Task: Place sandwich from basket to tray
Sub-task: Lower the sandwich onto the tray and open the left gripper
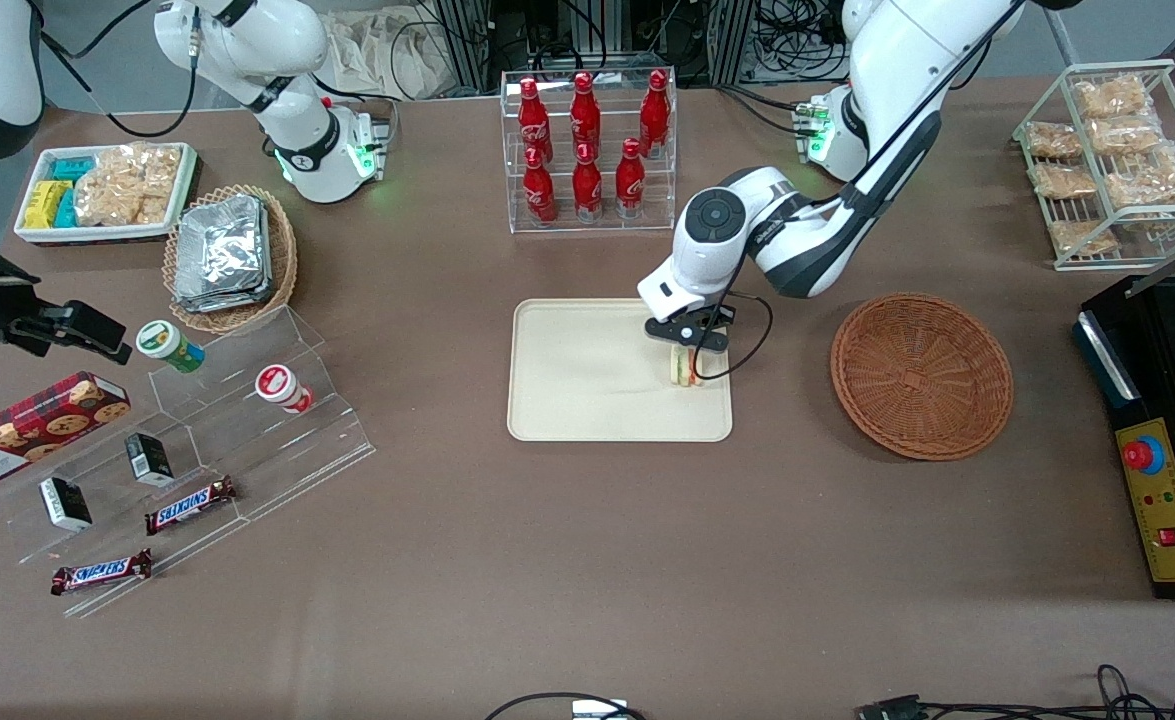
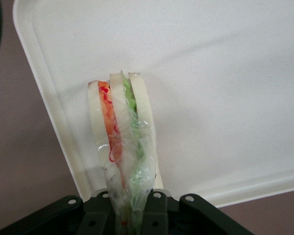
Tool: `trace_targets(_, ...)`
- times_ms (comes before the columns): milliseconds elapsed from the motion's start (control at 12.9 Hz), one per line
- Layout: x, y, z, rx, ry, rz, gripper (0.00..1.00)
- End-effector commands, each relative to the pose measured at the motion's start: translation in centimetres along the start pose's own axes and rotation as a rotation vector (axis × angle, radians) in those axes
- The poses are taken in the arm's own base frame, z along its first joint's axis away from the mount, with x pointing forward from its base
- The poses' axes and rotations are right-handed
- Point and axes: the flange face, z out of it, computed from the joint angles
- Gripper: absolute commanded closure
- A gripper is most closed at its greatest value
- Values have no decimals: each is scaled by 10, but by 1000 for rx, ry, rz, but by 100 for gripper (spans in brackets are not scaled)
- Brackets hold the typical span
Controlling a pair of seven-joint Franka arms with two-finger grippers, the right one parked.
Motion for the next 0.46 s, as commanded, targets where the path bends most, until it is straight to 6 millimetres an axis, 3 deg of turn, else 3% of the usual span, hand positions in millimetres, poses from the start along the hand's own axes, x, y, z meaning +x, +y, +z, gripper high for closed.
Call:
trace_targets(0, 4, 6, 12, -6, 19, -24, 91)
trace_targets(77, 4, 6, 14, -1, 21, -30, 89)
trace_targets(155, 4, 6, 15, 2, 23, -30, 77)
trace_targets(387, 4, 6, 12, 6, 29, -29, 10)
